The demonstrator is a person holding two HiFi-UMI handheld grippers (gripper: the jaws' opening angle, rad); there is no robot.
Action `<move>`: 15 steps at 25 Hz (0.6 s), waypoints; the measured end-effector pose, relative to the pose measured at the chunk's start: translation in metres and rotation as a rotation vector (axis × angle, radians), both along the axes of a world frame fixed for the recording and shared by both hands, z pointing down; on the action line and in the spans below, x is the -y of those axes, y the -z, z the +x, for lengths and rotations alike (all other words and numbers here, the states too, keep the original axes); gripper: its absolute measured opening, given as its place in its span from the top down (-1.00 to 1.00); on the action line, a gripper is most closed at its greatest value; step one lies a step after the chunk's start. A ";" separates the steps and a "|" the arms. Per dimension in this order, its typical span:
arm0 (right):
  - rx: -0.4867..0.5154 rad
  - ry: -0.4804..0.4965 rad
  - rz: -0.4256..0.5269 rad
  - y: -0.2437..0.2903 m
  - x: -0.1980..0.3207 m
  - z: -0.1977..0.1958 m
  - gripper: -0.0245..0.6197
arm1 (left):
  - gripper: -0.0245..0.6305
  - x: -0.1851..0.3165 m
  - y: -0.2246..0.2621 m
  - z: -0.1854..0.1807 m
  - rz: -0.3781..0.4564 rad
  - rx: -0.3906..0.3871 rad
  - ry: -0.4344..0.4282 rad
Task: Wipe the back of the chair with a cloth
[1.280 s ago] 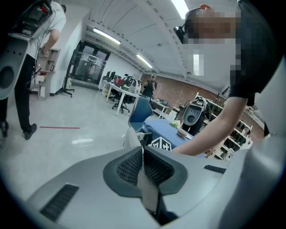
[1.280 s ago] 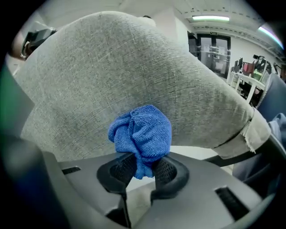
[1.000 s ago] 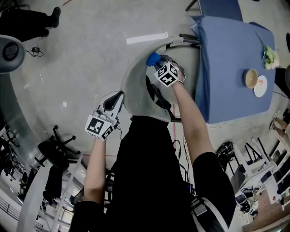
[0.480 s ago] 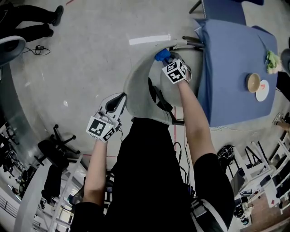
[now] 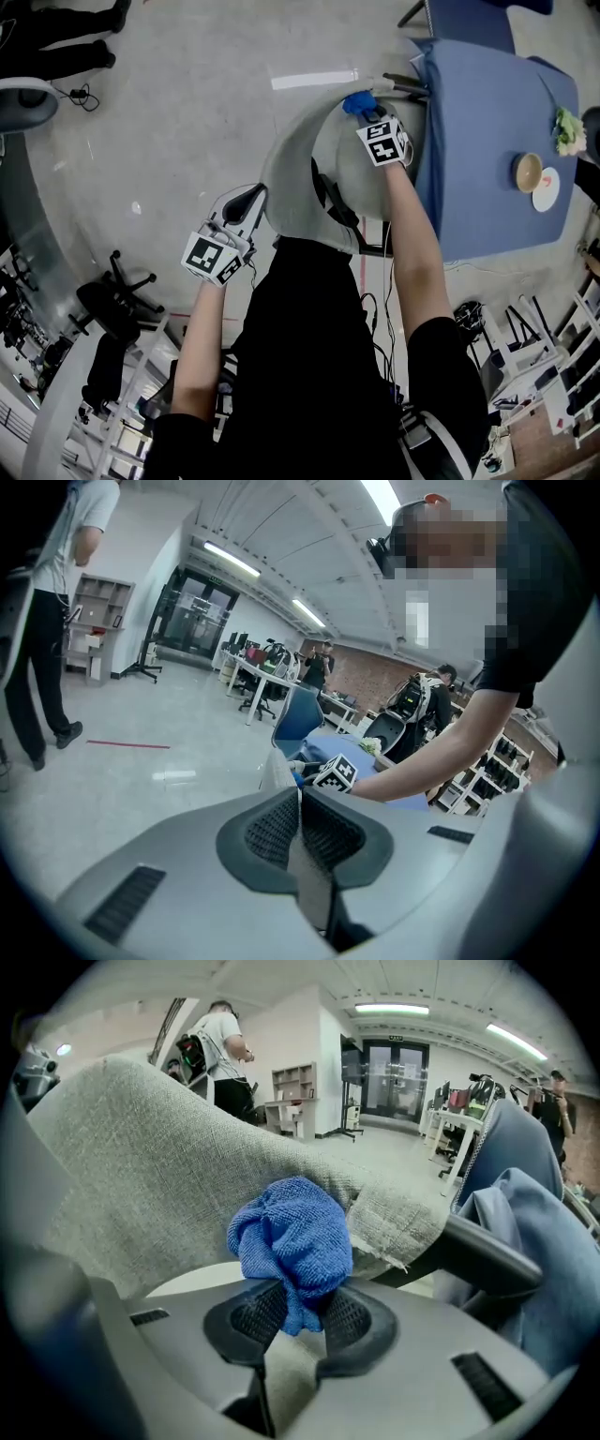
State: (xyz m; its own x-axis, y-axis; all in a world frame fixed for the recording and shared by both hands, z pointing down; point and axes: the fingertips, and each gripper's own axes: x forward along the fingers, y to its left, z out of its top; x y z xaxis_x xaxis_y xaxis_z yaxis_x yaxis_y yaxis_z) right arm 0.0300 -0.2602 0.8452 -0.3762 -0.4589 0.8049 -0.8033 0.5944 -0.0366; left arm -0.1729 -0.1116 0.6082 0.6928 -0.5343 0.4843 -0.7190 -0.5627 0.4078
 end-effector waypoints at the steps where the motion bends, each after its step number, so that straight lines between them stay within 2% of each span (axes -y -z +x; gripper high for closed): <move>1: -0.002 -0.001 0.000 0.002 -0.001 0.001 0.59 | 0.82 0.000 0.000 -0.001 0.000 0.000 0.003; 8: 0.001 -0.014 0.012 0.023 -0.019 0.006 0.59 | 0.82 -0.001 0.002 -0.003 -0.026 -0.039 0.058; 15: -0.010 -0.001 0.018 0.058 -0.048 0.016 0.59 | 0.83 -0.003 0.004 -0.006 -0.062 -0.037 0.091</move>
